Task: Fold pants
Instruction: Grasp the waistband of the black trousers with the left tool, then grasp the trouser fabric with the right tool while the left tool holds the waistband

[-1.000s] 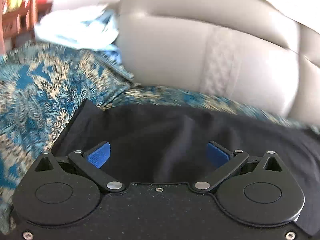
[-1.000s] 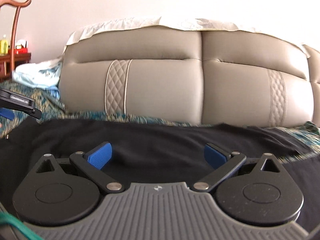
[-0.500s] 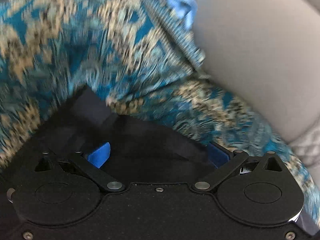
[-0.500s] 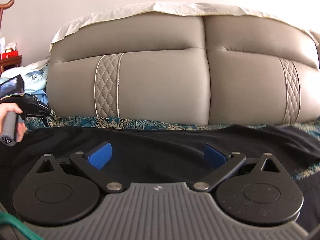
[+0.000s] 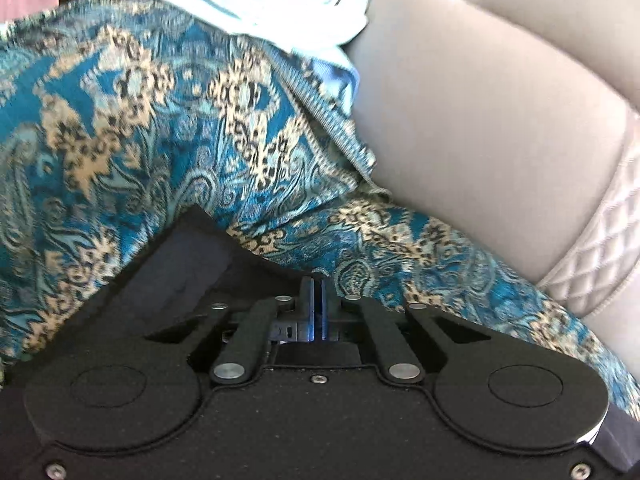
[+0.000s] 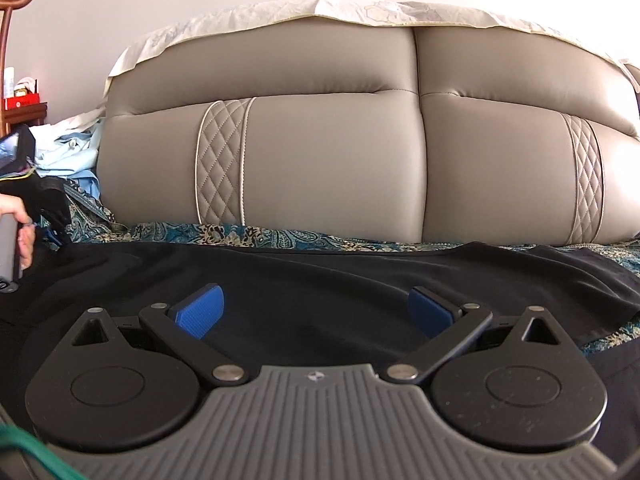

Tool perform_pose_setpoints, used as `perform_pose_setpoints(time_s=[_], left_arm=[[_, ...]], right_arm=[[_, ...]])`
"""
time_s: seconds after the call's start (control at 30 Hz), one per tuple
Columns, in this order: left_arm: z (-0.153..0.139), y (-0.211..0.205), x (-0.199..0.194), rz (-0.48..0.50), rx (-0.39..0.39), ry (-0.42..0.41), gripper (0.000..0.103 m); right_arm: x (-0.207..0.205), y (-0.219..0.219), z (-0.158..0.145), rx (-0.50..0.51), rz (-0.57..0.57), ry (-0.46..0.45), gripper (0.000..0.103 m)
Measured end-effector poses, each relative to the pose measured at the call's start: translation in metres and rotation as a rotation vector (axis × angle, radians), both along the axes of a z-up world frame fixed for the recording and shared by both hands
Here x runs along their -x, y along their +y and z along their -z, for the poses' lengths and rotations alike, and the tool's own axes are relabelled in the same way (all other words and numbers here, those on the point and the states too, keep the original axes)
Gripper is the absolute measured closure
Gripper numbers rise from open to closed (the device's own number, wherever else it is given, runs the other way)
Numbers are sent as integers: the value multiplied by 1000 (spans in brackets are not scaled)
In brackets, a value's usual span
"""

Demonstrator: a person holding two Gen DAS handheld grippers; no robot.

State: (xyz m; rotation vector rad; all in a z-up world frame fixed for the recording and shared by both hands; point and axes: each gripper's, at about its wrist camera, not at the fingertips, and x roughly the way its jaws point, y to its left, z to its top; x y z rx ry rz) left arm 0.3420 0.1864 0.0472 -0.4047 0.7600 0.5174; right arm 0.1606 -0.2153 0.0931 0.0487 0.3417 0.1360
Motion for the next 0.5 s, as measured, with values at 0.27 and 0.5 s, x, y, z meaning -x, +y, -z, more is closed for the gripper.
perform_pose_setpoints(time_s=[0.27,0.5], left_arm=[[-39,-7,70,112,3,-75,100],[-45,-18,151,143,12,-133,100]], right_arm=[[9,0,-3,-44,-10,5,0],[17,-8,-1,-294,-144,95,0]])
